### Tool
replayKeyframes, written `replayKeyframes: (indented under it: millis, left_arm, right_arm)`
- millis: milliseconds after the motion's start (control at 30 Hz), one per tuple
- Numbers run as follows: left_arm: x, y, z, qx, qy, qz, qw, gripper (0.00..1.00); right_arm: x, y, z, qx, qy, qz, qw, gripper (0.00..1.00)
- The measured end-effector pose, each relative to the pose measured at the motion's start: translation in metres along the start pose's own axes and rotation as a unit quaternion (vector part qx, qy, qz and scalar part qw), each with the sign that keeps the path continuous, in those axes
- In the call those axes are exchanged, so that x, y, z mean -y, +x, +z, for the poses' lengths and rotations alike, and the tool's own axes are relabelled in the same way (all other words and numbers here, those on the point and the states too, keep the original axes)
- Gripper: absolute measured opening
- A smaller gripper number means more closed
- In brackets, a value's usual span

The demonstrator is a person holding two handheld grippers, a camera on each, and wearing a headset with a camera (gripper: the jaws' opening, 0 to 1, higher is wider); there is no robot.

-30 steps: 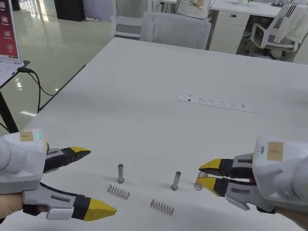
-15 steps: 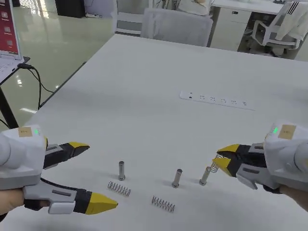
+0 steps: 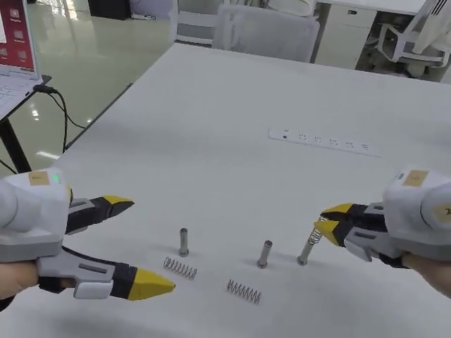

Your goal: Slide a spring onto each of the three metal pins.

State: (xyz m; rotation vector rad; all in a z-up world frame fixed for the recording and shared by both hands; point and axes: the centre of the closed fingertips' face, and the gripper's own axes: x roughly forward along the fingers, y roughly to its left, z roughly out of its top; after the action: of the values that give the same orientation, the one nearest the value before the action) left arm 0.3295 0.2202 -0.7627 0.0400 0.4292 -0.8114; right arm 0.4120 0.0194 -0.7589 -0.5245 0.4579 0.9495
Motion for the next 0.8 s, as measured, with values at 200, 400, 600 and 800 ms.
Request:
replayKeyframes:
  millis: [200, 400, 600, 800]
  left_arm:
    - [-0.001, 0.0, -0.001, -0.001, -0.004, 0.002, 1.0, 0.98]
    - [-0.001, -0.001, 0.002, 0.005, -0.006, 0.003, 1.0, 0.98]
    - [-0.002, -0.001, 0.004, 0.005, -0.005, 0.004, 1.0, 0.98]
    - [0.0, -0.001, 0.003, 0.005, -0.006, 0.003, 1.0, 0.98]
  right_arm:
    - [0.0, 0.006, -0.005, -0.005, 0.003, 0.003, 1.0, 0.07]
    - [-0.005, 0.015, -0.017, -0.022, -0.001, 0.007, 0.9997, 0.07]
    - [-0.011, 0.024, -0.033, -0.044, -0.005, 0.013, 0.9989, 0.07]
    - [-0.015, 0.029, -0.047, -0.06, -0.004, 0.017, 0.998, 0.07]
